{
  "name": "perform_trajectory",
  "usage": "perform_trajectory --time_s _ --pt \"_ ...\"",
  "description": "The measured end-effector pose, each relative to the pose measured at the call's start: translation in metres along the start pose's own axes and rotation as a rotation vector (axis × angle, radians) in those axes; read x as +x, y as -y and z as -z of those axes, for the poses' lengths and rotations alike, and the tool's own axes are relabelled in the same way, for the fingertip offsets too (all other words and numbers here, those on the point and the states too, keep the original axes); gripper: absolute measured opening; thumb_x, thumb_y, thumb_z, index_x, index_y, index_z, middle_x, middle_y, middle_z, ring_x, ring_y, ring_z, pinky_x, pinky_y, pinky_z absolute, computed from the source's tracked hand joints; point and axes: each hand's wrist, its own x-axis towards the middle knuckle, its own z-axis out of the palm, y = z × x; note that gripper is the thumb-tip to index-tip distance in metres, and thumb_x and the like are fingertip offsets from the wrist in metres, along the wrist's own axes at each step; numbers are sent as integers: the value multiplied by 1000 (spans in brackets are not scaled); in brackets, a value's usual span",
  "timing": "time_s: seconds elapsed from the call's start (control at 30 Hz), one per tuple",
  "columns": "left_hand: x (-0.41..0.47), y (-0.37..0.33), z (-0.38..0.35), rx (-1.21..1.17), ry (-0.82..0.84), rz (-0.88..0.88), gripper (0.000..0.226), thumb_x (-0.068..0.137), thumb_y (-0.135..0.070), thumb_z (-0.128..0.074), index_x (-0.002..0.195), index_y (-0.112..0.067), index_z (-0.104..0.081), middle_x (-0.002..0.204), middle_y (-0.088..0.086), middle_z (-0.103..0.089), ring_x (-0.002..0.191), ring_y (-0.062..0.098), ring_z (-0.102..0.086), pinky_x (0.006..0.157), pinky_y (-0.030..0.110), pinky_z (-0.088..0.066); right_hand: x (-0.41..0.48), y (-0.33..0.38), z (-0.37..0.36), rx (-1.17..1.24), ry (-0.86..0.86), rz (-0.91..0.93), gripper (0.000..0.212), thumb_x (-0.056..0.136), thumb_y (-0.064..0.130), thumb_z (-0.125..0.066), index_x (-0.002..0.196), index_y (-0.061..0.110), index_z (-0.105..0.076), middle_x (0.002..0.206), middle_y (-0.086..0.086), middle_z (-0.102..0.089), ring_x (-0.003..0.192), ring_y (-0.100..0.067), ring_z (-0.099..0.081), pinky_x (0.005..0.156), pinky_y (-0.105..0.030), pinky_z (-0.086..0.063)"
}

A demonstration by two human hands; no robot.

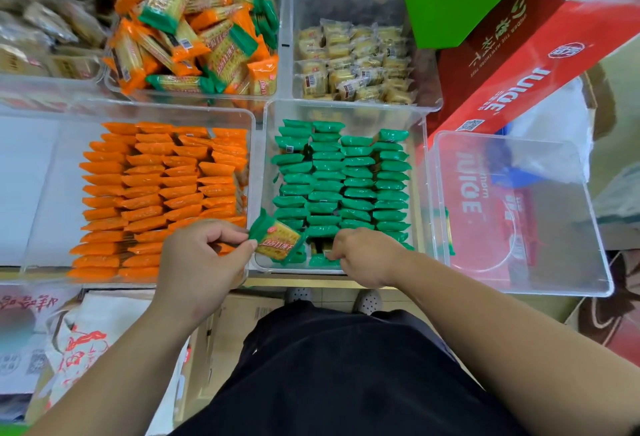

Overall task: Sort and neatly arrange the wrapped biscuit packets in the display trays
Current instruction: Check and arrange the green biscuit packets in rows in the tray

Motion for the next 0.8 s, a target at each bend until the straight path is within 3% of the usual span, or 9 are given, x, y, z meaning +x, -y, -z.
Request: perform_trajectory --time_s 0.1,0.3,0.5,0.6,0.67,0.73,0.8 --pt "-2 -1 -1 -9 -1 1 25 79 -7 -82 73 -29 -72 85 -19 -69 86 -6 -63 68 18 -47 0 -1 -2 16 23 -22 46 103 26 -32 145 30 -53 141 -2 -47 127 -30 -46 107 -43 -39" --pt "0 5 -7 -103 32 159 15 81 -13 -81 76 -26 -75 80 -13 -72 76 5 -67 62 48 -61 -1 -1 3 -24 38 -12 47 103 27 -32 147 30 -49 142 -4 -47 128 -31 -46 107 -44 -39" --pt "2 -5 -12 -252 111 218 35 86 -6 -75 114 -26 -69 95 -2 -72 87 9 -69 71 33 -62 -29 -1 12 348 -322 -89 36 101 24 -49 134 26 -63 137 5 -60 127 -15 -54 107 -30 -41" --pt "2 -12 -13 -380 181 257 36 88 1 -70 116 -23 -70 96 2 -74 89 7 -69 73 24 -57 -53 6 26 688 -415 -110 28 101 31 -56 125 24 -69 115 11 -70 103 -5 -65 91 -24 -51" --pt "1 -18 -14 -469 218 262 32 88 3 -68 109 -22 -71 98 1 -76 93 15 -70 78 29 -58 -69 16 35 967 -391 -42 13 99 28 -60 103 26 -73 93 9 -72 83 -6 -69 72 -24 -54" --pt "1 -28 -15 -544 242 256 31 87 5 -68 107 -19 -70 98 3 -76 95 20 -71 80 33 -58 -81 24 39 1087 -449 31 17 97 17 -65 80 22 -68 75 4 -68 70 -9 -66 64 -25 -54" --pt "4 -36 -16 -592 235 250 27 86 5 -68 104 -15 -69 97 6 -76 92 23 -72 81 38 -57 -87 29 42 1232 -549 33 15 92 10 -70 78 13 -67 67 2 -65 66 -13 -63 62 -25 -54"
